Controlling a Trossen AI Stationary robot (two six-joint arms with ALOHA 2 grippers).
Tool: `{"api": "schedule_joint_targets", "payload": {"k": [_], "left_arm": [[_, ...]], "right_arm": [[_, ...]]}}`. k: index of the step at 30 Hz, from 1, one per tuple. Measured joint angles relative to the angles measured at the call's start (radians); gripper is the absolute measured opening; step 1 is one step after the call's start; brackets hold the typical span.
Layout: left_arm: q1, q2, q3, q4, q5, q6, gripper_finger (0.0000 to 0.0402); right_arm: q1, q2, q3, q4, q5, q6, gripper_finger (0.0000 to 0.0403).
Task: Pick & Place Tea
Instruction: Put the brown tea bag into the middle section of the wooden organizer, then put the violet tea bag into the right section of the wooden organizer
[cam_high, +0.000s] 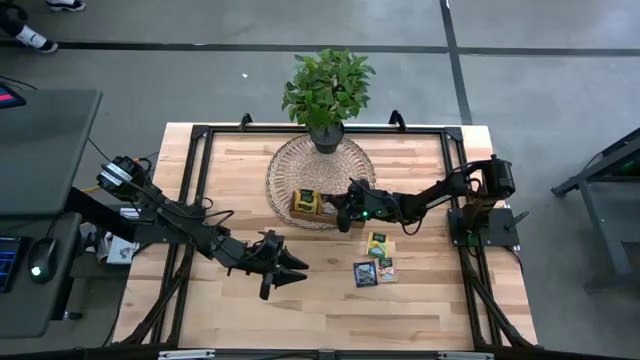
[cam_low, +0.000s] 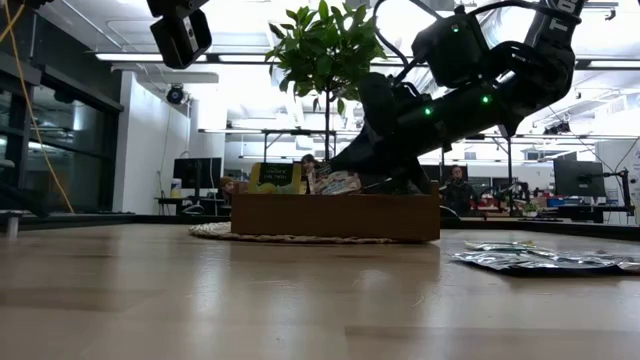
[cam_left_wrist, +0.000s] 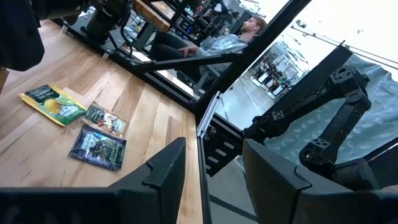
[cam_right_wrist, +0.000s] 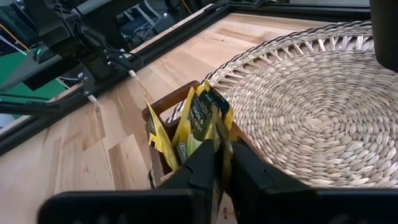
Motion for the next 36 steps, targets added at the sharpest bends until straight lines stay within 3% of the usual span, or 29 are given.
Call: {"api": "schedule_joint_targets", "payload": {"k": [8, 13, 29, 36], "left_arm": [[0.000, 0.000, 0.000, 0.000, 0.000, 0.000, 0.0158], [0.000, 0.000, 0.000, 0.000, 0.001, 0.000, 0.0158], [0.000, 0.000, 0.000, 0.000, 0.002, 0.000, 0.0158], [0.000, 0.000, 0.000, -0.025, 0.003, 0.000, 0.0158]], "right_arm": [[0.000, 0.000, 0.000, -0.002, -0.014, -0.020, 0.0116], [0.000, -0.010, 0.000, 0.007, -0.010, -0.059, 0.0139], [-0.028, -0.183, 0.000, -0.002, -0.051, -0.153, 0.0119], [-0.013, -0.386, 0.000, -0.254, -0.108, -0.179, 0.0062]]}}
